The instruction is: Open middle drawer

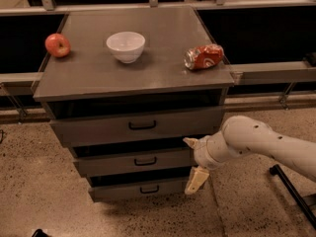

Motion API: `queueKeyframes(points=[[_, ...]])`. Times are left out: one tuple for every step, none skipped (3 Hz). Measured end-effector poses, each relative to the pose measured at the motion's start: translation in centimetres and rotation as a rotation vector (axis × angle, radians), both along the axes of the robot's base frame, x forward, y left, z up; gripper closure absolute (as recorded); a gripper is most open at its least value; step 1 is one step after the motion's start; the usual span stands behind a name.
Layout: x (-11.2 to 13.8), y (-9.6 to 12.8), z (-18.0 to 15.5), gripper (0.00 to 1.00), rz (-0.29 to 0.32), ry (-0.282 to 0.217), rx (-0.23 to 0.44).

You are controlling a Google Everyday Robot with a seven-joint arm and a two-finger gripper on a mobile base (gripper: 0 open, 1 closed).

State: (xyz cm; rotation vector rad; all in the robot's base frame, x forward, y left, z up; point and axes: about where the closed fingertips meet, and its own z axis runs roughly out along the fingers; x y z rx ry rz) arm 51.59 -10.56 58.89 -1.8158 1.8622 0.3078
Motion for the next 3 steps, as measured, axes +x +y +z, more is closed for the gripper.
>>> queueKeyframes(points=[[0.3, -0.2, -0.9, 0.0, -0.008, 0.012, -0.034], [2.3, -2.6, -5.2, 0.0, 0.02, 0.018, -0.115], [3.7, -4.2, -8.4, 0.0, 0.076, 0.0, -0.153]])
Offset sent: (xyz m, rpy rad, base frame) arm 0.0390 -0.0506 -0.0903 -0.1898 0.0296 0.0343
